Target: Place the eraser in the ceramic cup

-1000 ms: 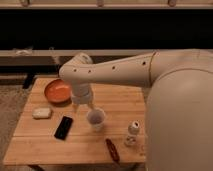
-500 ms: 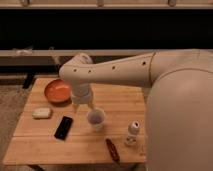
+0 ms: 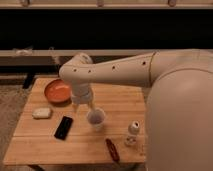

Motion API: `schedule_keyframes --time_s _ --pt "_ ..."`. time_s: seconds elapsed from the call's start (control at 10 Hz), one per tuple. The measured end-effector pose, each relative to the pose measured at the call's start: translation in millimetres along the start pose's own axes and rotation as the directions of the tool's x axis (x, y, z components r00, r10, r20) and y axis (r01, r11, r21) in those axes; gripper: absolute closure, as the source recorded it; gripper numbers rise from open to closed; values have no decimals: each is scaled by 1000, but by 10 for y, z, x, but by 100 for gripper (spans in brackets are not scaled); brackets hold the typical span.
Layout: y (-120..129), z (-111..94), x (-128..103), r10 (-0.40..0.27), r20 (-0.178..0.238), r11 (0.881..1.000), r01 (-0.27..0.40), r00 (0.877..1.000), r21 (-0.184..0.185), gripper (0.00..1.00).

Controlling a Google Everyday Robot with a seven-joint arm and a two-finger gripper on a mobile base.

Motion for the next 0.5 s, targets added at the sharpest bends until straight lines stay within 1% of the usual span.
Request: schedule_keyframes --time_s 0.1,0.2,0.5 --pt "48 -2 5 -17 6 1000 17 1000 4 35" --pt "158 -4 24 -33 7 999 33 999 2 35" --pt "913 88 53 -96 -5 995 96 995 -4 35"
